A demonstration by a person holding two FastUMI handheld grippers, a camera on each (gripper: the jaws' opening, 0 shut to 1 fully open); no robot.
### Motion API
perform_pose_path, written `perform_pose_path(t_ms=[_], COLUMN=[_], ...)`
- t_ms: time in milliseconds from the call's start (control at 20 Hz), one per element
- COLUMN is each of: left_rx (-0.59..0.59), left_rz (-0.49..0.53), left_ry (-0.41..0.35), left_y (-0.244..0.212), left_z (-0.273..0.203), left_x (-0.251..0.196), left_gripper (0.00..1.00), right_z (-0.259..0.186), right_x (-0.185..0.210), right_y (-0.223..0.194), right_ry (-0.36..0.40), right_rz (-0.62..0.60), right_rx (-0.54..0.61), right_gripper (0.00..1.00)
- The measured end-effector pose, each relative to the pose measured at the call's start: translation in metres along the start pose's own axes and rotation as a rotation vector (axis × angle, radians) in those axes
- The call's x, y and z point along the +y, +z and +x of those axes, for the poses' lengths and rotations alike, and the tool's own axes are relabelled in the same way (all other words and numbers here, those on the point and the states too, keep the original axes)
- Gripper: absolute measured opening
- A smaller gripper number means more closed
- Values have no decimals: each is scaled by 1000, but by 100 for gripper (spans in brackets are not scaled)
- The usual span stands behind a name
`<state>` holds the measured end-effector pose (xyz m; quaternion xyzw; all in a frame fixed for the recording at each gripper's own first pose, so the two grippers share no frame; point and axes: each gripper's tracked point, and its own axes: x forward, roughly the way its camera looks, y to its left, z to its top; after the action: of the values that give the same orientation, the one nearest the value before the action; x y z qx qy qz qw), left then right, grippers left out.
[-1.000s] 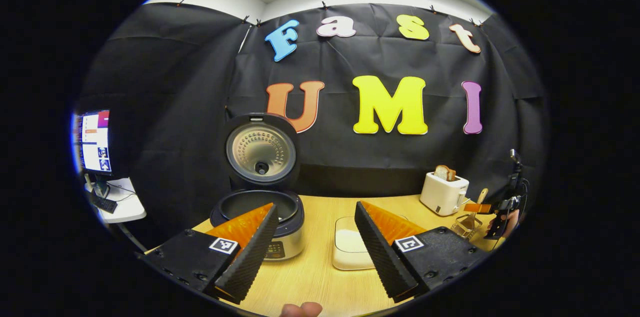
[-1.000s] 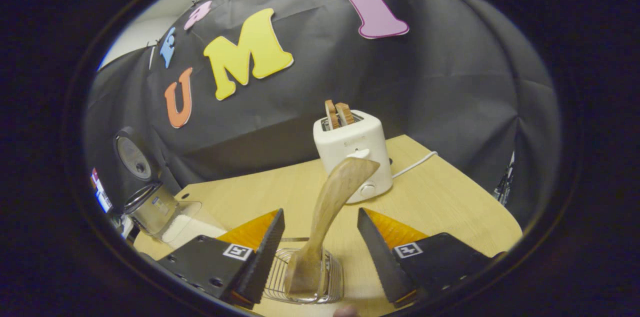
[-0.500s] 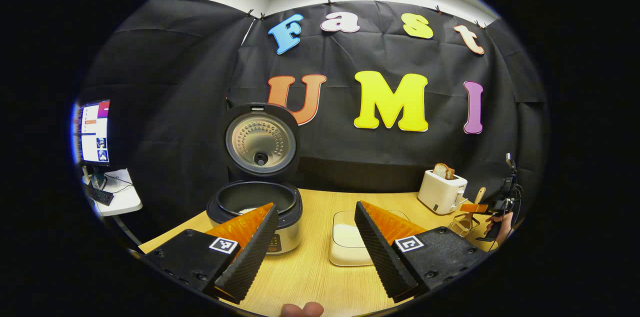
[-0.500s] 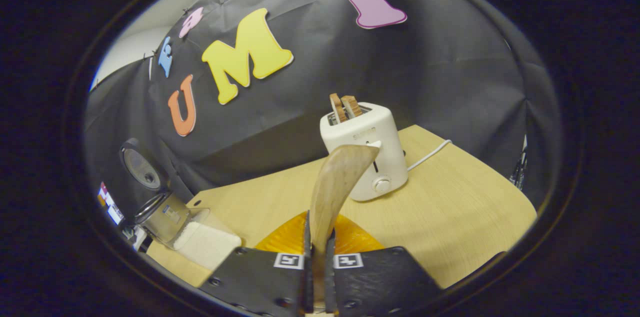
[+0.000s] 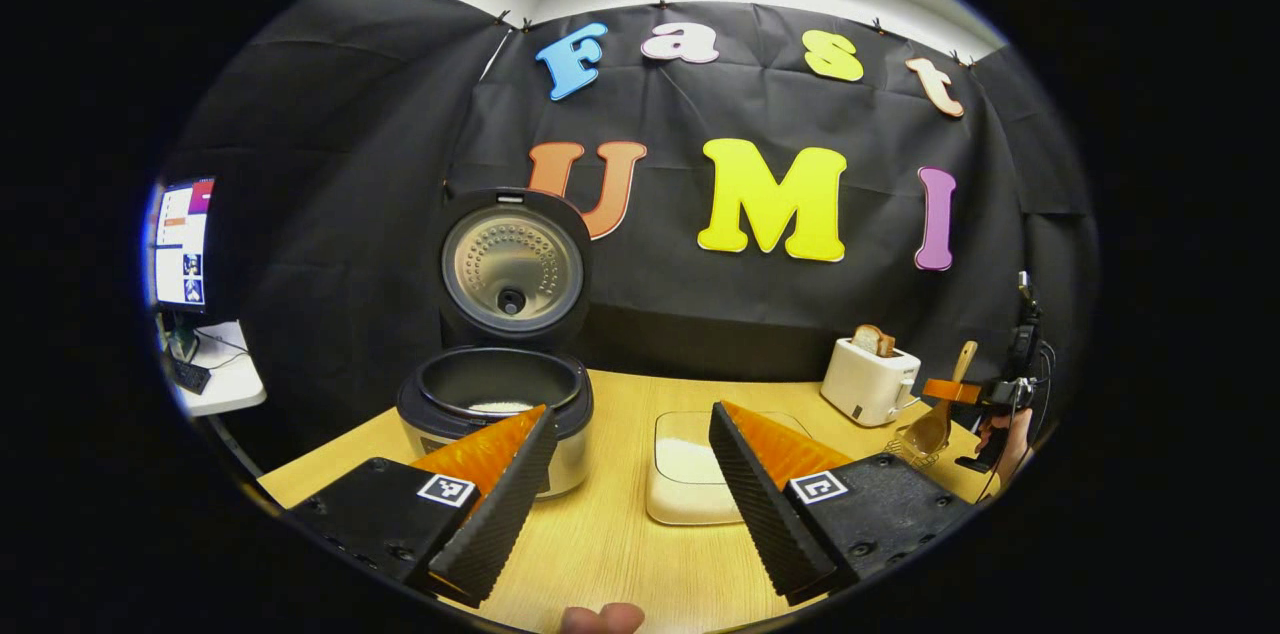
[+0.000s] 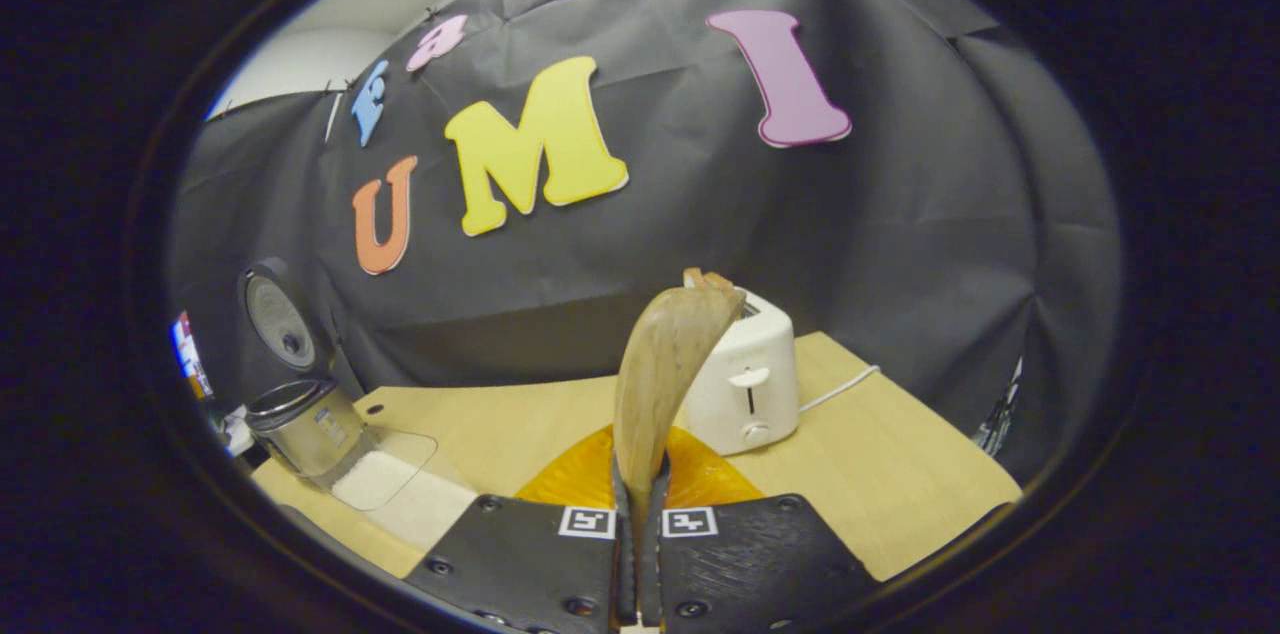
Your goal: Close the left gripper, press the button to open the rice cooker; take a wooden spoon from the chopstick holder with the right hand, scoop a spoonful of rice and pour it into the rice cooker, then put the wooden spoon back into the chopstick holder.
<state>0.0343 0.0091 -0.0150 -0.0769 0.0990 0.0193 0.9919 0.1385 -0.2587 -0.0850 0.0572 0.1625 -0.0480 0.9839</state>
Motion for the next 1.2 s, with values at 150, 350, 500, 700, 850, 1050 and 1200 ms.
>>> perform_pose_path(t_ms=[150,350,500,700,850,1050,1200], left_rx=[-23,-55,-64,-58,-79,-99,-107], left_rz=[2,33,59,61,71,72,63], left_ry=[-12,4,38,50,62,76,87], left_y=[-3,-10,-14,-18,-12,-5,-1], left_z=[-2,-5,-7,-12,-16,-24,-28], left_x=[7,25,46,60,68,80,92], left_gripper=[98,98,98,98,98,98,98], right_z=[-10,-21,-14,15,45,78,93], right_x=[11,59,124,231,274,293,294], right_y=[21,56,70,44,6,-48,-86], right_ry=[-36,-24,20,142,156,110,67], right_rz=[-50,-78,-97,-161,-216,-287,-347], right_rx=[-36,-101,-126,-82,-23,70,180], right_gripper=[2,2,2,2,2,2,2])
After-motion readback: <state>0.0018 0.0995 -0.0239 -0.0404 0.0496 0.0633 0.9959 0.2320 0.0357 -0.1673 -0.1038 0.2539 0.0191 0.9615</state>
